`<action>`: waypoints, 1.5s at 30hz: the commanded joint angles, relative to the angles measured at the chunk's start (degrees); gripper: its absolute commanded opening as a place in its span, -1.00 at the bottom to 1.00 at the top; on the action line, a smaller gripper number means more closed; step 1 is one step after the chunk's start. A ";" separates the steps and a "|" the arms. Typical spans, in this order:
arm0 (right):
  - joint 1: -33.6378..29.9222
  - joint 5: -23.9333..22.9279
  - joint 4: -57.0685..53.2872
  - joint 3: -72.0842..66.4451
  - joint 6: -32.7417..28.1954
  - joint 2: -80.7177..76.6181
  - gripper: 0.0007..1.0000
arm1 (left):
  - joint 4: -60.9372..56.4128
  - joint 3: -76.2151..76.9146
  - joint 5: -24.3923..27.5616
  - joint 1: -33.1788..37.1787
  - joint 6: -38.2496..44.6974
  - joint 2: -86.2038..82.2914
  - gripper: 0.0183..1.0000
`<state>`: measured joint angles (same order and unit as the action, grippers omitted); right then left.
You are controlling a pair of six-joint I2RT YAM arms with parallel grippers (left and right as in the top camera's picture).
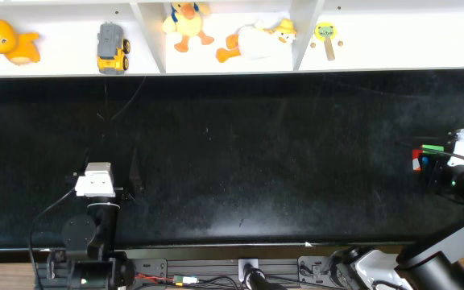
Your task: Store Toys
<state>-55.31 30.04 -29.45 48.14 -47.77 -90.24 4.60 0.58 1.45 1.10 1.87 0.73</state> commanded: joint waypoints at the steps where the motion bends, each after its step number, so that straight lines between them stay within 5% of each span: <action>1: 3.80 -0.09 0.13 0.72 3.10 3.80 0.10 | 0.22 -0.11 -0.24 -0.22 -0.42 -0.57 1.00; 19: 22.60 -7.10 0.15 31.04 11.72 -5.81 0.12 | 0.22 -0.11 -0.24 -0.22 -0.42 -0.57 1.00; 32: 28.13 -6.69 -1.16 45.09 22.69 -21.07 0.13 | 0.22 -0.11 -0.24 -0.22 -0.42 -0.57 1.00; 36: 28.30 -5.46 -1.16 45.11 25.57 -21.40 0.30 | 0.22 -0.11 -0.26 -0.22 -0.42 -0.57 0.99; 38: 28.30 -5.49 -1.09 45.11 26.18 -21.40 0.64 | 0.22 -0.11 -0.24 -0.22 -0.42 -0.57 1.00; 39: 28.30 -5.49 -1.03 45.13 26.18 -21.40 0.96 | 0.22 -0.11 -0.24 -0.22 -0.42 -0.57 1.00; 45: 28.39 -6.88 -1.25 45.03 26.21 -19.23 0.99 | 0.22 -0.11 -0.24 -0.22 -0.42 -0.57 0.99</action>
<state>-27.18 23.55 -30.79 91.09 -22.55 -111.72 4.60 0.58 1.45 1.10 1.87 0.75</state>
